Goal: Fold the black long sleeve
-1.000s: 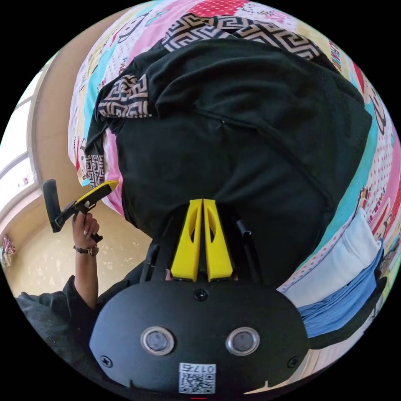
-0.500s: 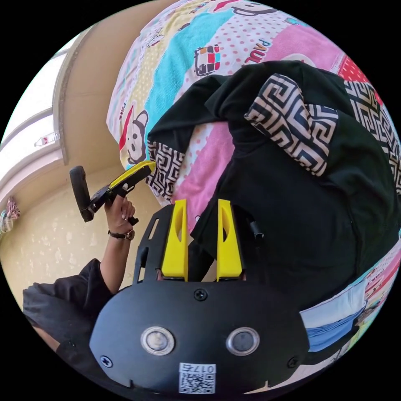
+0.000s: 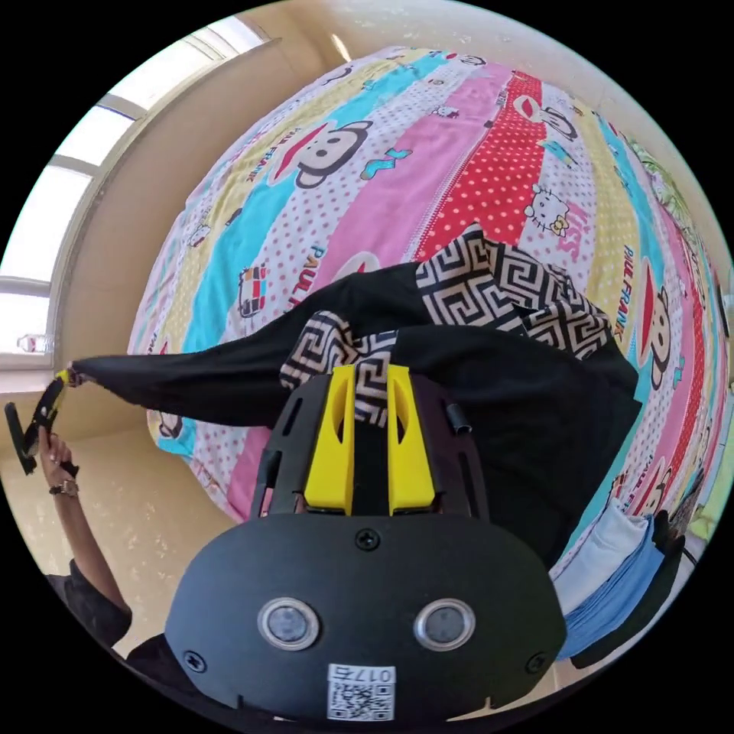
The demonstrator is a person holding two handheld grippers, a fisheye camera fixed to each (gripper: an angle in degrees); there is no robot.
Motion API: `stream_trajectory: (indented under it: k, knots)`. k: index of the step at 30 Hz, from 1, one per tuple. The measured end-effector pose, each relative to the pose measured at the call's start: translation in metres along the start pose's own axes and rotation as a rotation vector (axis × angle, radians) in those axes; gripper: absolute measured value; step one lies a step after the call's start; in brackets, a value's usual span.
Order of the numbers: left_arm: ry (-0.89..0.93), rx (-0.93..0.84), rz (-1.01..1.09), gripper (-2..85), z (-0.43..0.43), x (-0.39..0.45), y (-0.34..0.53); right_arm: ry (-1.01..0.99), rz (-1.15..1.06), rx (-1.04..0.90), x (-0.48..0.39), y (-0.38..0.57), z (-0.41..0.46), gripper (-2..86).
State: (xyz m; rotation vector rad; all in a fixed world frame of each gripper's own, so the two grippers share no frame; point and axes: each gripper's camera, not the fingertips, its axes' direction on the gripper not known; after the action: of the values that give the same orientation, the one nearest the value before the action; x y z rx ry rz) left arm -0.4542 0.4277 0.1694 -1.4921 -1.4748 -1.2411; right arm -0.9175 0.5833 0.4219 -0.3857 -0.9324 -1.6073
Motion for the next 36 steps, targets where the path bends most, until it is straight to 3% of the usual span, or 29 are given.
stream_trajectory:
  k: [2, 9, 14, 22, 26, 31, 36]
  knots:
    - [0.06, -0.019, -0.025, -0.3, -0.002, -0.002, -0.009, 0.079, -0.037, -0.158, -0.005, -0.005, 0.05, 4.0]
    - [0.267, -0.044, -0.001, -0.7, -0.016, 0.054, -0.001, 0.103, -0.036, -0.063, -0.025, 0.021, 0.006, 7.9]
    - [0.377, -0.052, 0.019, -0.7, -0.033, 0.097, 0.019, -0.311, -0.131, 0.082, -0.045, 0.073, -0.069, 14.2]
    - [0.457, -0.117, 0.081, -0.6, -0.071, 0.133, 0.038, -0.691, -0.381, 0.225, -0.116, 0.123, -0.149, 14.9]
    - [0.474, -0.145, 0.091, -0.6, -0.092, 0.134, 0.037, -0.863, -0.391, 0.306, -0.137, 0.13, -0.177, 15.4]
    - [0.47, -0.143, 0.116, -0.6, -0.119, 0.137, 0.039, -0.891, -0.393, 0.409, -0.157, 0.126, -0.226, 14.6]
    - [0.522, -0.084, 0.099, -0.9, -0.137, 0.117, 0.031, -0.936, -0.394, 0.376, -0.153, 0.121, -0.251, 4.6]
